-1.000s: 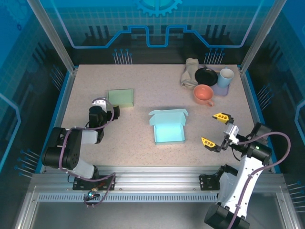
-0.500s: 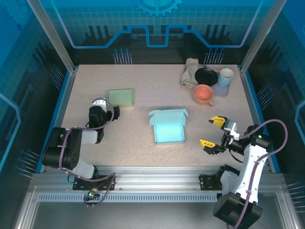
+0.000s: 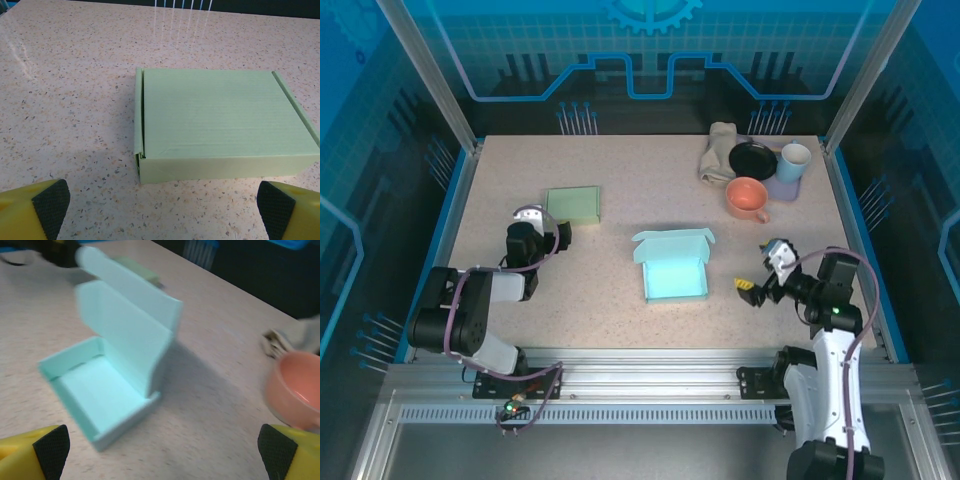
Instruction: Fold the paper box
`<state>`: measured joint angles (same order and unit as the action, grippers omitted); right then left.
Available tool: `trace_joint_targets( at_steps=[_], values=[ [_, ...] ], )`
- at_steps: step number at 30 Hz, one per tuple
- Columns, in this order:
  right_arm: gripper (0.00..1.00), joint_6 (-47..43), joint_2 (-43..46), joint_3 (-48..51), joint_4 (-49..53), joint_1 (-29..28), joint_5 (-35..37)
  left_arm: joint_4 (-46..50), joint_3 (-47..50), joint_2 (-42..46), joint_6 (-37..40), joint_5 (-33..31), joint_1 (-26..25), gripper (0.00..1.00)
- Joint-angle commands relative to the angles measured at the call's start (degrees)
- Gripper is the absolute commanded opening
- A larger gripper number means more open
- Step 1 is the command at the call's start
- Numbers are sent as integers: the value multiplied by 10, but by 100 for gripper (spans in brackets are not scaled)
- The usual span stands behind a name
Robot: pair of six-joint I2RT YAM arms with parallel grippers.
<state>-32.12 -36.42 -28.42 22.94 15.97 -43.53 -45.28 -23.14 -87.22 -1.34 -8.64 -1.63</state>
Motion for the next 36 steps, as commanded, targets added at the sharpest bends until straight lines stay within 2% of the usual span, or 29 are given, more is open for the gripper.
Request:
trace_joint_targets(
  at_steps=[1,2,3,6,10,15,19,21,25,28,33,36],
  values=[
    [100,319,-3,13,-188,-34,297,2,-7,4,7,14,5,99],
    [100,482,-2,4,-153,-41,451,2,-7,3,7,15,5,99],
    [100,624,0,-22,-56,-40,542,1,-7,3,7,15,5,99],
    [100,554,10,-55,-7,-47,467,2,-6,3,7,14,5,99],
    [100,627,46,-55,31,-41,504,2,-6,4,7,14,5,99],
    [100,664,53,-44,0,-23,419,3,-6,4,7,15,5,99],
    [100,647,46,-50,-2,-15,404,2,-6,3,7,15,5,99],
    [100,646,55,-52,16,-31,425,3,-6,4,7,15,5,99],
    [98,668,97,-53,49,-105,507,3,-7,3,6,14,5,99],
    [95,686,104,-35,25,-165,542,2,-7,4,6,15,5,99],
    [92,679,-1,-37,-31,-300,623,3,-6,4,7,15,5,99],
    [92,660,-67,-63,-27,-412,735,3,-6,3,7,15,5,99]
  ],
)
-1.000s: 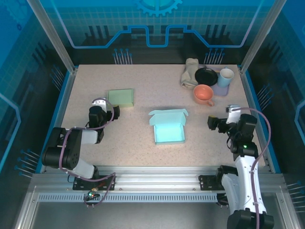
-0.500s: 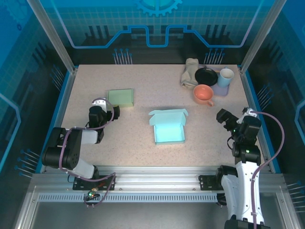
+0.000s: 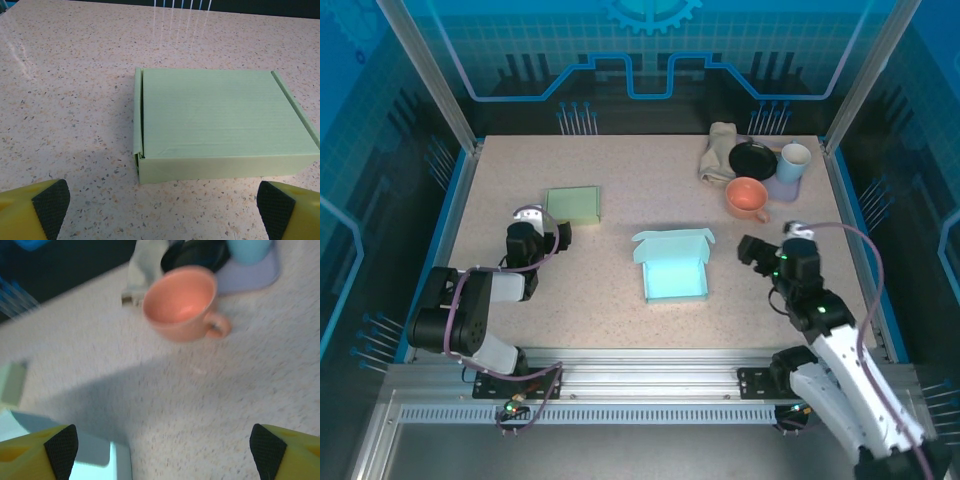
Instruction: Fold the paper box
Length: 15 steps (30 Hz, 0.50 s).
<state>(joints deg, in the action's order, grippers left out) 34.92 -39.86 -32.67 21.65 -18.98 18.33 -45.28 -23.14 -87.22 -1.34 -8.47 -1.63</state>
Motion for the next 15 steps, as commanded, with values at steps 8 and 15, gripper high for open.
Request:
trace_joint_targets(
  at_steps=[8,15],
  values=[
    [80,-38,-134,-38,-53,-166,144,6,-9,3,10,22,6,99],
    [65,-49,-187,-37,-100,-220,149,91,-40,54,6,-4,-1,99]
  ],
)
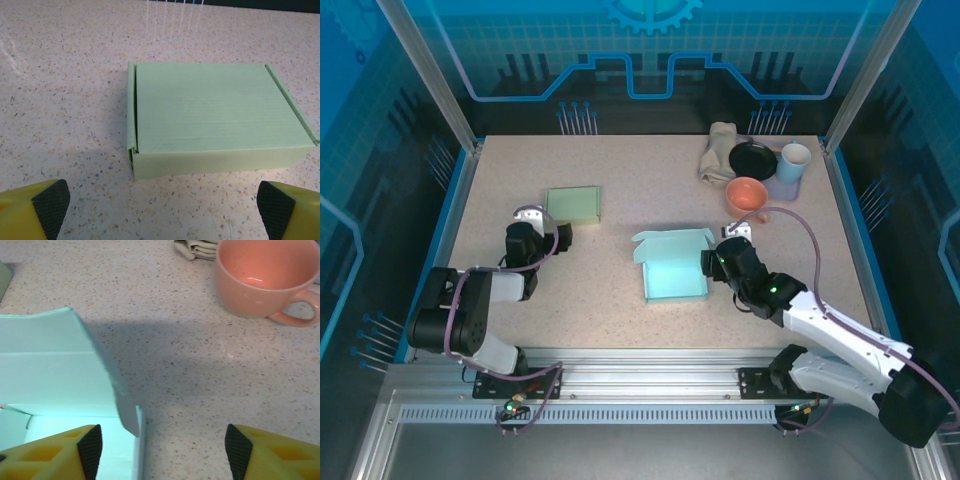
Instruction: Fold the paper box
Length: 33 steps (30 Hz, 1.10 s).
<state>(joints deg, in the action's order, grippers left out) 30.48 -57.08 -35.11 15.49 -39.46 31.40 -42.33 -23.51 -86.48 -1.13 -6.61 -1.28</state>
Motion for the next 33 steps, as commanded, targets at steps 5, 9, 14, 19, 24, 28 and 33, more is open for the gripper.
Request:
trace_joint_targets(
  at_steps=[5,9,14,19,24,28,33],
  values=[
    [55,-11,-32,1,-59,-31,38,424,-117,234,-300,-267,-13,99],
    [53,-53,-21,27,-99,-32,44,449,-77,377,-415,-201,-10,99],
    [52,-103,-15,19,-106,-30,14,362,-75,409,-360,-17,-43,99],
    [51,-116,-21,30,-121,-27,-3,352,-127,337,-259,26,-170,99],
    [46,-125,-12,58,-149,-24,-30,327,-155,260,-154,23,-280,99],
    [44,-130,16,83,-160,-22,-33,307,-159,237,-114,89,-301,99],
    [40,-127,64,97,-145,-5,-47,315,-169,218,-72,141,-322,99]
  ],
)
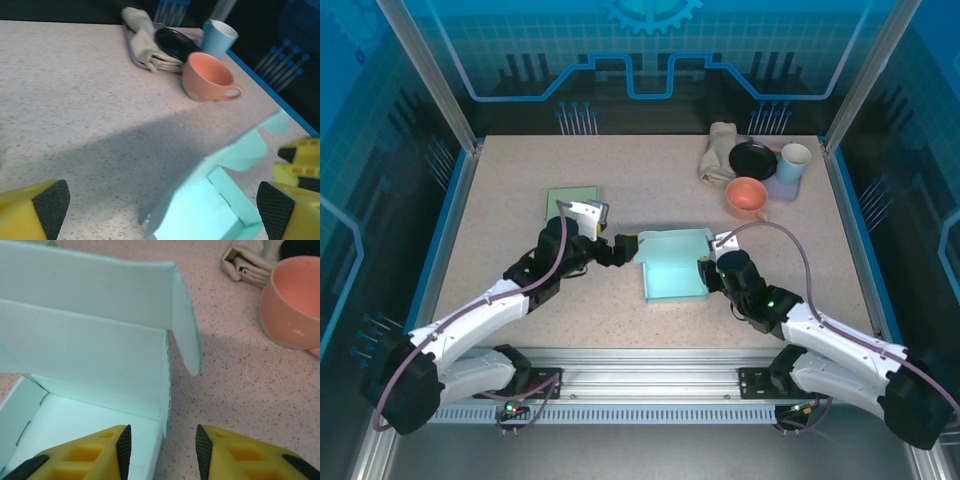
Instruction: Fold the paper box
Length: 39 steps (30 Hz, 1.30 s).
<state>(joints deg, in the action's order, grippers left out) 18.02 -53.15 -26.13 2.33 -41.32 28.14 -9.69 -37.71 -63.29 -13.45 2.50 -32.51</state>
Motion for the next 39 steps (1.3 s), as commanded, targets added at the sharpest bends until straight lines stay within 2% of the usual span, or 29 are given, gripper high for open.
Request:
trace_joint_targets(
  at_steps=[1,7,11,13,16,18,20,22,26,28,31,36,39],
  values=[
    [40,-3,29,10,-15,19,-25,0,-35,-23,59,54,-11,99],
    [38,-3,32,7,-16,38,-54,18,-77,-100,111,59,-26,97],
    [35,30,50,17,8,44,-54,6,-93,-154,155,59,-50,88],
    [34,58,68,22,40,50,-32,-9,-96,-182,170,42,-57,84],
    [34,86,106,39,76,62,13,-12,-111,-227,186,38,-62,68],
    [33,92,136,58,74,87,20,-23,-120,-249,189,42,-64,48],
    [33,90,150,76,52,121,-8,-42,-117,-260,197,41,-67,29],
    [33,88,145,91,13,161,-65,-55,-111,-261,207,50,-69,15],
    [34,67,91,91,-50,182,-152,-82,-88,-237,245,88,-69,0],
    [33,57,66,84,-61,177,-178,-90,-77,-224,272,100,-69,0],
    [34,49,50,71,-50,156,-156,-76,-73,-197,307,123,-69,0],
    [34,69,98,57,13,143,-72,24,-105,-148,377,183,-68,0],
    [35,58,137,60,31,143,-71,88,-134,-134,408,208,-68,0]
  ],
)
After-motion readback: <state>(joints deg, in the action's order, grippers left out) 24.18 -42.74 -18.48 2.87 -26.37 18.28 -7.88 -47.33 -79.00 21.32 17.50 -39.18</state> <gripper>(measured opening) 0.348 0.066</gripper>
